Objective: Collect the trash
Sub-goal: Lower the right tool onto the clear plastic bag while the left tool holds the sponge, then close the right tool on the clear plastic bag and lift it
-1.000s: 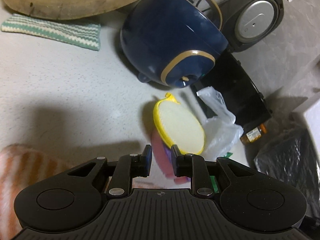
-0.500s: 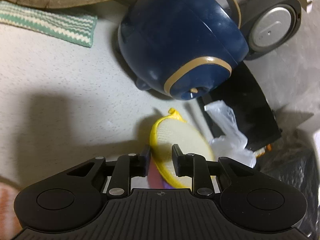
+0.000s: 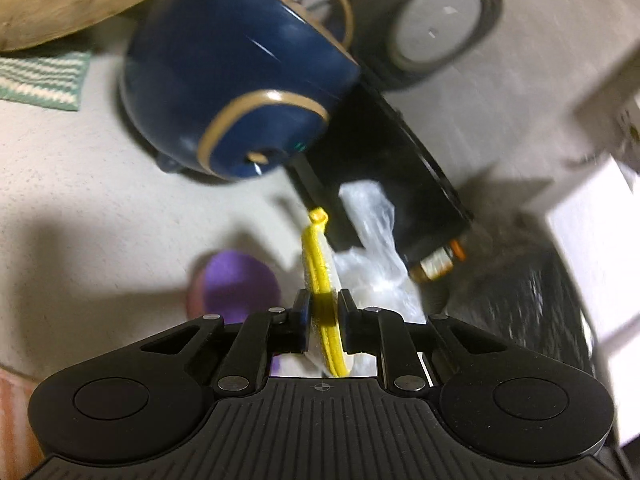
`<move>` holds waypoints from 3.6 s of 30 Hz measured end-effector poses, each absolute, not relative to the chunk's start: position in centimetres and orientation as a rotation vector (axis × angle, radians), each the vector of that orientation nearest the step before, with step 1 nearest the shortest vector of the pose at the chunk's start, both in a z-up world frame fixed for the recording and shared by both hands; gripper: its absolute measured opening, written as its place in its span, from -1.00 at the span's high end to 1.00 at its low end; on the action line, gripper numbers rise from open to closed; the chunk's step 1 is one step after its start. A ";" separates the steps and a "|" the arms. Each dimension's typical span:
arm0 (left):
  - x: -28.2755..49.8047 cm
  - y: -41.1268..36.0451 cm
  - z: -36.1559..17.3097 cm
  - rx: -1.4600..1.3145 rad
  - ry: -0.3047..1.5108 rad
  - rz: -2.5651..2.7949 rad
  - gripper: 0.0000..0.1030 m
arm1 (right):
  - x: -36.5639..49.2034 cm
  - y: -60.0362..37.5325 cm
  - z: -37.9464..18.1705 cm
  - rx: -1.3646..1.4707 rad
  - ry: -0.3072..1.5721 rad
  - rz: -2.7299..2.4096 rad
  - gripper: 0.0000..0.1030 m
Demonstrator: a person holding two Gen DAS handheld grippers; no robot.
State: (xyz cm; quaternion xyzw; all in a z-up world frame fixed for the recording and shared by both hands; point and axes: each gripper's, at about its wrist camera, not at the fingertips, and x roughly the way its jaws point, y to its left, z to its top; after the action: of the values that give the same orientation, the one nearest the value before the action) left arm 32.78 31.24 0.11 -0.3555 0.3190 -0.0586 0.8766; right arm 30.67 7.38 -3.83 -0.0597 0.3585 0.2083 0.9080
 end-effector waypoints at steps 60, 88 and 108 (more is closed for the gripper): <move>30.3 26.3 2.2 -0.598 0.708 -0.138 0.65 | 39.9 6.0 -2.8 0.090 0.763 0.601 0.43; 21.8 27.5 2.3 -0.444 0.798 0.169 0.65 | 38.6 10.8 -4.9 -0.236 0.729 0.514 0.55; 22.8 27.3 1.3 -0.378 0.845 0.165 0.64 | 30.7 7.9 -4.2 -0.287 0.730 0.593 -0.06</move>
State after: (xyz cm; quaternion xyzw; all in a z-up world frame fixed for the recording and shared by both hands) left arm 22.78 27.31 1.27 -0.1819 0.4070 0.0793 0.8916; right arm 30.73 7.90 -4.17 -0.1379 0.3502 0.2849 0.8816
